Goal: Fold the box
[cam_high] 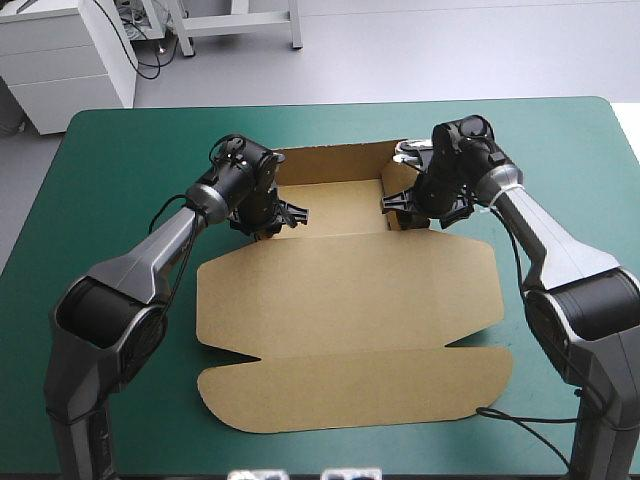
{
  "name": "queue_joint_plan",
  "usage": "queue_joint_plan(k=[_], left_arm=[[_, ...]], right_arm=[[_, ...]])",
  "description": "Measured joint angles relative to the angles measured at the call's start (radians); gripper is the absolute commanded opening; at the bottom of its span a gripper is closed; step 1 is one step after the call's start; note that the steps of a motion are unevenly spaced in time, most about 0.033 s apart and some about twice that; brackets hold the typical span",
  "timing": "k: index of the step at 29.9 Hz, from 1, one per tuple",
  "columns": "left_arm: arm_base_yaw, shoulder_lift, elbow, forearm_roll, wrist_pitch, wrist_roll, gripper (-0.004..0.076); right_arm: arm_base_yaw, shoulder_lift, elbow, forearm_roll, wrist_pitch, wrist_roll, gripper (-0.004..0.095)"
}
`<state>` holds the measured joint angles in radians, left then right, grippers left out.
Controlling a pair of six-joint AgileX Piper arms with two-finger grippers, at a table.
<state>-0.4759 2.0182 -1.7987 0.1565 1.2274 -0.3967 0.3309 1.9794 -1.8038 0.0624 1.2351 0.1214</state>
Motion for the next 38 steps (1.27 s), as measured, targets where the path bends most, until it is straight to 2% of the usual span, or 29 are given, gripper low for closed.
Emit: queue_joint_plan(k=[7, 13, 20, 21, 23, 27, 31, 38], left_arm=[[0.0, 0.0, -0.018, 0.005, 0.001, -0.001, 0.0298], [0.0, 0.0, -0.13, 0.035, 0.005, 0.018, 0.0298], [0.0, -0.044, -0.223, 0.056, 0.009, 0.026, 0.0295], [0.0, -0.055, -0.226, 0.056, 0.011, 0.026, 0.0287], [0.0, -0.083, -0.23, 0.051, 0.014, 0.028, 0.0219], [0.0, -0.142, -0.23, 0.028, 0.021, 0.103, -0.0006], [0.0, -0.207, -0.23, 0.026, 0.022, 0.227, -0.0007], [0.0, -0.329, -0.23, 0.011, 0.022, 0.285, -0.0007]], right_arm=[[0.0, 0.0, 0.0, 0.011, 0.0, 0.0, 0.0679], [0.0, 0.001, -0.021, -0.004, 0.0, 0.0, 0.0679], [0.0, 0.001, -0.164, -0.007, 0.003, 0.0, 0.0679], [0.0, -0.002, -0.185, -0.008, 0.003, 0.0, 0.0679], [0.0, -0.014, -0.211, -0.009, 0.004, 0.0, 0.0679], [0.0, -0.054, -0.224, -0.04, 0.007, 0.001, 0.0679], [0.0, -0.098, -0.224, -0.062, 0.012, 0.008, 0.0679], [0.0, -0.143, -0.225, -0.055, 0.016, 0.01, 0.0679]])
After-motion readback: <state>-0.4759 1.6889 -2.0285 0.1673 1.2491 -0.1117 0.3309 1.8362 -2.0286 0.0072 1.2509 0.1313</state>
